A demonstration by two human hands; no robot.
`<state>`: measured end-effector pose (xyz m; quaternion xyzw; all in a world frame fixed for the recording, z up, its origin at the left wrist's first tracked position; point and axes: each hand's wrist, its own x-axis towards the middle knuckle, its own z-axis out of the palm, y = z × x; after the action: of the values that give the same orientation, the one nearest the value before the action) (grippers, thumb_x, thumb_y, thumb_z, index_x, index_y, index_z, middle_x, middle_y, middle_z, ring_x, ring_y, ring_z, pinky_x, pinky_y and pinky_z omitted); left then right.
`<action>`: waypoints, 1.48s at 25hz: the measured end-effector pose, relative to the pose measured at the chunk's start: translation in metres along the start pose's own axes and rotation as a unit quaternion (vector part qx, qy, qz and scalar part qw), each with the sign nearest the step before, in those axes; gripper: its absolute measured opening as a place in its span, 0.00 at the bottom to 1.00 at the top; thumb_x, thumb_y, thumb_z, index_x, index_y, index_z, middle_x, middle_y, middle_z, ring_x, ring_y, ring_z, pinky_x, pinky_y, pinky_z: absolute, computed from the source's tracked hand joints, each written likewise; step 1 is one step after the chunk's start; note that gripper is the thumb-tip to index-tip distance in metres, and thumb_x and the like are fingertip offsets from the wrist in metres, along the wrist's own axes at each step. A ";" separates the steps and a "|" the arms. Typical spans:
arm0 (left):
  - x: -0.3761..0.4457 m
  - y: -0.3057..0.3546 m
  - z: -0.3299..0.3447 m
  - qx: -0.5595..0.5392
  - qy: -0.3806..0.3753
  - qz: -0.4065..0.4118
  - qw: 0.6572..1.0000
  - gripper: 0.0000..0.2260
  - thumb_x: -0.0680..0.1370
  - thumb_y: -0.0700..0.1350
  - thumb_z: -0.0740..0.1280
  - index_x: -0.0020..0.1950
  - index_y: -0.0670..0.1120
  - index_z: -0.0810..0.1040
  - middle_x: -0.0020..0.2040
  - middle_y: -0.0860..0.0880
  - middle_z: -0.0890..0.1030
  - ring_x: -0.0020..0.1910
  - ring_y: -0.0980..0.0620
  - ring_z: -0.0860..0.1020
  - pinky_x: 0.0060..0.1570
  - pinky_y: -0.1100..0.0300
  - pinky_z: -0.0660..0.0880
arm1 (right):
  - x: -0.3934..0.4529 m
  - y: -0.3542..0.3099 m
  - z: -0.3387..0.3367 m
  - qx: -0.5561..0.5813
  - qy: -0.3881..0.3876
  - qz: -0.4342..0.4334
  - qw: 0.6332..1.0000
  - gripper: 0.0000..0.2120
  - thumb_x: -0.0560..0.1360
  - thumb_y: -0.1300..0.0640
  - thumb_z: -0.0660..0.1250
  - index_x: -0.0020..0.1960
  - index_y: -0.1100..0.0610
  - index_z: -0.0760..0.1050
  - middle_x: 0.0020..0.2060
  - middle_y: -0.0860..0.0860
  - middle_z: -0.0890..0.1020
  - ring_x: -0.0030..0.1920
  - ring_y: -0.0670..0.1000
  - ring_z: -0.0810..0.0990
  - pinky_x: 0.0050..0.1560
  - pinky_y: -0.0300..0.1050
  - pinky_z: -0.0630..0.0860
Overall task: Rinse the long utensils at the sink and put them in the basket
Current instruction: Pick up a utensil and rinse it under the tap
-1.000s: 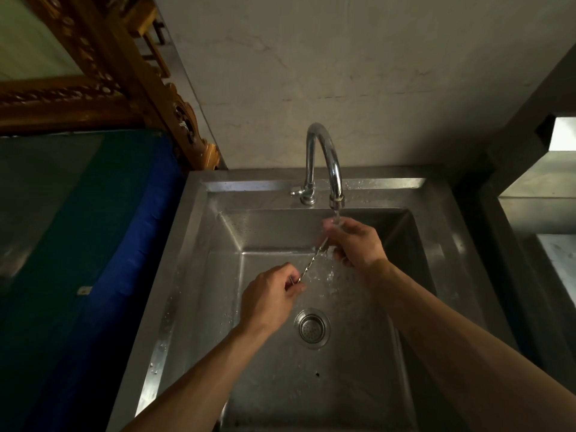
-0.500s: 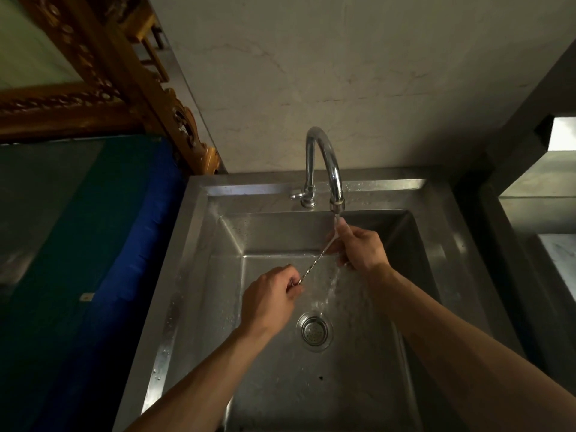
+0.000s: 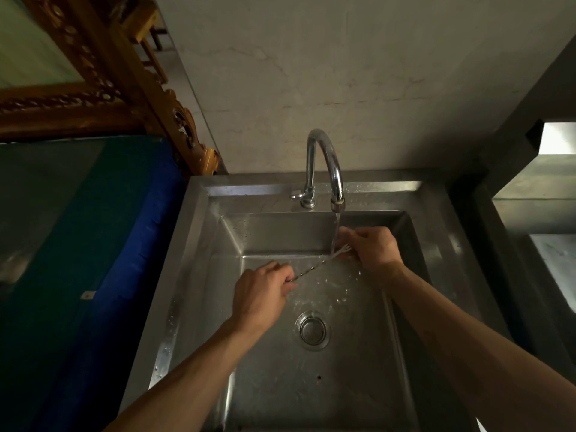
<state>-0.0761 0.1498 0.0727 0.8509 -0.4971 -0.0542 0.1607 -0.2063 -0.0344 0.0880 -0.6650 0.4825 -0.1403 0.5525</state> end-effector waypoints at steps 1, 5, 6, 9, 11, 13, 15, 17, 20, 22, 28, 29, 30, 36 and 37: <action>0.002 -0.003 -0.004 0.023 0.013 0.025 0.999 0.05 0.74 0.50 0.70 0.42 0.51 0.77 0.42 0.54 0.80 0.42 0.50 0.79 0.39 0.57 0.71 | -0.002 0.002 -0.004 -0.049 -0.036 -0.032 0.998 0.09 0.75 0.48 0.71 0.40 0.52 0.82 0.28 0.43 0.83 0.27 0.39 0.80 0.26 0.29 0.72; 0.006 -0.004 -0.018 0.119 0.060 0.078 0.988 0.06 0.68 0.46 0.76 0.38 0.50 0.80 0.36 0.52 0.77 0.36 0.48 0.78 0.36 0.54 0.73 | -0.023 0.008 -0.009 -0.116 -0.237 -0.054 0.963 0.02 0.70 0.53 0.75 0.41 0.47 0.83 0.34 0.46 0.85 0.34 0.45 0.81 0.36 0.35 0.76; 0.004 -0.001 -0.019 0.142 0.060 0.078 0.985 0.07 0.67 0.46 0.77 0.38 0.51 0.79 0.34 0.52 0.78 0.32 0.48 0.79 0.34 0.55 0.73 | -0.030 0.008 -0.008 -0.095 -0.287 -0.046 0.952 0.04 0.71 0.56 0.75 0.43 0.47 0.83 0.32 0.45 0.84 0.32 0.44 0.79 0.33 0.35 0.74; -0.003 0.007 -0.015 0.095 0.056 0.052 0.992 0.07 0.71 0.45 0.72 0.45 0.51 0.75 0.35 0.52 0.83 0.30 0.47 0.81 0.28 0.57 0.73 | -0.046 0.002 0.001 -0.090 -0.385 -0.021 0.918 0.11 0.72 0.60 0.74 0.52 0.51 0.81 0.37 0.48 0.85 0.33 0.44 0.79 0.35 0.38 0.72; -0.005 0.010 -0.013 -0.026 0.029 0.000 0.999 0.05 0.75 0.46 0.64 0.50 0.53 0.72 0.42 0.54 0.85 0.38 0.48 0.83 0.34 0.57 0.76 | -0.052 -0.001 0.011 -0.116 -0.407 -0.004 0.906 0.14 0.70 0.61 0.74 0.55 0.54 0.80 0.41 0.53 0.85 0.36 0.45 0.81 0.37 0.38 0.72; -0.005 0.011 -0.010 -0.163 0.002 -0.060 0.985 0.03 0.77 0.49 0.63 0.50 0.55 0.74 0.45 0.56 0.85 0.43 0.53 0.83 0.41 0.58 0.78 | -0.055 0.000 0.022 -0.140 -0.400 0.007 0.906 0.13 0.70 0.62 0.75 0.53 0.55 0.80 0.40 0.54 0.85 0.36 0.46 0.82 0.37 0.38 0.73; -0.006 0.015 -0.009 -0.289 -0.022 -0.104 0.951 0.01 0.77 0.47 0.67 0.47 0.53 0.77 0.43 0.56 0.85 0.43 0.57 0.83 0.47 0.57 0.78 | -0.059 0.003 0.032 -0.150 -0.399 0.015 0.905 0.09 0.69 0.62 0.74 0.48 0.53 0.79 0.37 0.52 0.86 0.37 0.47 0.83 0.35 0.37 0.73; -0.004 0.019 -0.007 -0.345 -0.041 -0.123 0.930 0.05 0.77 0.42 0.68 0.45 0.52 0.76 0.40 0.54 0.85 0.40 0.57 0.83 0.48 0.57 0.78 | -0.059 0.005 0.037 -0.163 -0.400 0.018 0.902 0.06 0.71 0.61 0.72 0.44 0.51 0.79 0.37 0.50 0.86 0.38 0.47 0.85 0.33 0.35 0.73; 0.000 0.022 -0.004 -0.379 -0.056 -0.156 0.910 0.11 0.76 0.35 0.66 0.44 0.51 0.70 0.37 0.51 0.85 0.32 0.54 0.81 0.40 0.61 0.75 | -0.048 0.006 0.036 -0.176 -0.313 0.012 0.933 0.06 0.74 0.60 0.68 0.43 0.50 0.81 0.40 0.51 0.87 0.36 0.45 0.84 0.29 0.33 0.72; 0.002 0.021 -0.002 -0.415 -0.061 -0.176 0.890 0.11 0.77 0.34 0.65 0.46 0.48 0.68 0.37 0.50 0.84 0.28 0.53 0.79 0.35 0.62 0.74 | -0.040 0.006 0.030 -0.100 -0.197 0.024 0.975 0.05 0.77 0.58 0.68 0.46 0.51 0.82 0.40 0.50 0.87 0.33 0.44 0.82 0.29 0.34 0.72; 0.003 0.027 0.010 -0.454 -0.101 -0.187 0.865 0.04 0.78 0.36 0.66 0.50 0.43 0.75 0.39 0.47 0.85 0.30 0.51 0.80 0.39 0.59 0.77 | -0.030 0.000 0.031 0.108 -0.131 0.050 0.984 0.08 0.75 0.54 0.71 0.55 0.51 0.81 0.40 0.45 0.87 0.40 0.44 0.84 0.37 0.39 0.74; 0.004 0.028 0.012 -0.455 -0.105 -0.186 0.864 0.03 0.78 0.36 0.66 0.49 0.43 0.76 0.38 0.48 0.85 0.30 0.51 0.80 0.38 0.59 0.78 | -0.030 0.001 0.033 0.120 -0.131 0.058 0.982 0.08 0.75 0.55 0.71 0.54 0.52 0.82 0.40 0.46 0.87 0.41 0.44 0.84 0.37 0.39 0.73; 0.006 0.030 0.013 -0.457 -0.108 -0.186 0.863 0.03 0.78 0.36 0.66 0.48 0.43 0.76 0.37 0.48 0.85 0.29 0.52 0.80 0.37 0.60 0.78 | -0.029 0.002 0.035 0.128 -0.127 0.065 0.982 0.07 0.75 0.56 0.71 0.53 0.53 0.82 0.41 0.47 0.87 0.41 0.45 0.84 0.38 0.40 0.73; 0.021 0.042 0.018 -0.466 -0.105 -0.192 0.857 0.03 0.78 0.35 0.66 0.46 0.41 0.77 0.37 0.44 0.83 0.27 0.53 0.78 0.33 0.63 0.76 | -0.017 0.010 0.029 0.171 -0.090 0.095 0.977 0.02 0.75 0.58 0.71 0.46 0.52 0.82 0.36 0.46 0.85 0.38 0.45 0.83 0.38 0.41 0.73; 0.024 0.044 0.020 -0.465 -0.105 -0.195 0.857 0.02 0.78 0.35 0.66 0.47 0.39 0.77 0.37 0.44 0.83 0.26 0.54 0.77 0.32 0.64 0.75 | -0.014 0.011 0.027 0.173 -0.088 0.096 0.976 0.02 0.75 0.58 0.70 0.46 0.52 0.82 0.36 0.47 0.85 0.38 0.46 0.83 0.38 0.40 0.73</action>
<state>-0.1052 0.1048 0.0700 0.7463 -0.2518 -0.3979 0.4704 -0.1989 -0.0064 0.0738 -0.5196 0.4623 -0.1092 0.7102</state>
